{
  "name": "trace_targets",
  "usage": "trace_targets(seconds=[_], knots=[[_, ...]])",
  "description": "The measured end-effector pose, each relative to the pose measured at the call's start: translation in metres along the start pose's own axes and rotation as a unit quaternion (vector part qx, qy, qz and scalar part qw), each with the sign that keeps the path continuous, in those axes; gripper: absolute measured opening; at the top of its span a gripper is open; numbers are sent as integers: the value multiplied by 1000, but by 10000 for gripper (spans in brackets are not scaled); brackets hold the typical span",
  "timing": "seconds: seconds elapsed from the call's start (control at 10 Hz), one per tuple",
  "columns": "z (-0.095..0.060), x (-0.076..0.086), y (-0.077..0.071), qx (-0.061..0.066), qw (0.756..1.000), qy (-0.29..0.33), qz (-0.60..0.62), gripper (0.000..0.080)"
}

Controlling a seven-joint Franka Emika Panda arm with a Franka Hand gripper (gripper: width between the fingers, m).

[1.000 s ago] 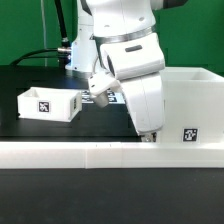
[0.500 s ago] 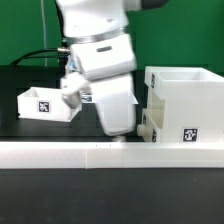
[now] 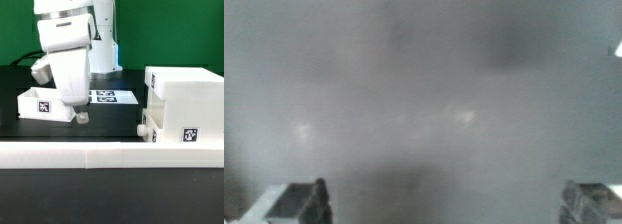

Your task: Assemble drawer

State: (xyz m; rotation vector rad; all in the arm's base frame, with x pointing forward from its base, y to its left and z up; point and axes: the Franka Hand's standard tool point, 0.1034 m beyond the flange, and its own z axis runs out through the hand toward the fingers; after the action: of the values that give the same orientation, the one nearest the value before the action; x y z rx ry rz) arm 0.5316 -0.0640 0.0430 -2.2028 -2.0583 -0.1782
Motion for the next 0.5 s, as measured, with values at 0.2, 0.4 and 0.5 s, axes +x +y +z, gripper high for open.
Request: trace_targets(seconds=[0.2,0.4,0.5], knots=[[-13,-9,-25,-4,1000,-11,12,649],[-17,-10,-30,-4,1000,-14,27,649],[-16,-10,-30,-3,1000,-14,27,649]])
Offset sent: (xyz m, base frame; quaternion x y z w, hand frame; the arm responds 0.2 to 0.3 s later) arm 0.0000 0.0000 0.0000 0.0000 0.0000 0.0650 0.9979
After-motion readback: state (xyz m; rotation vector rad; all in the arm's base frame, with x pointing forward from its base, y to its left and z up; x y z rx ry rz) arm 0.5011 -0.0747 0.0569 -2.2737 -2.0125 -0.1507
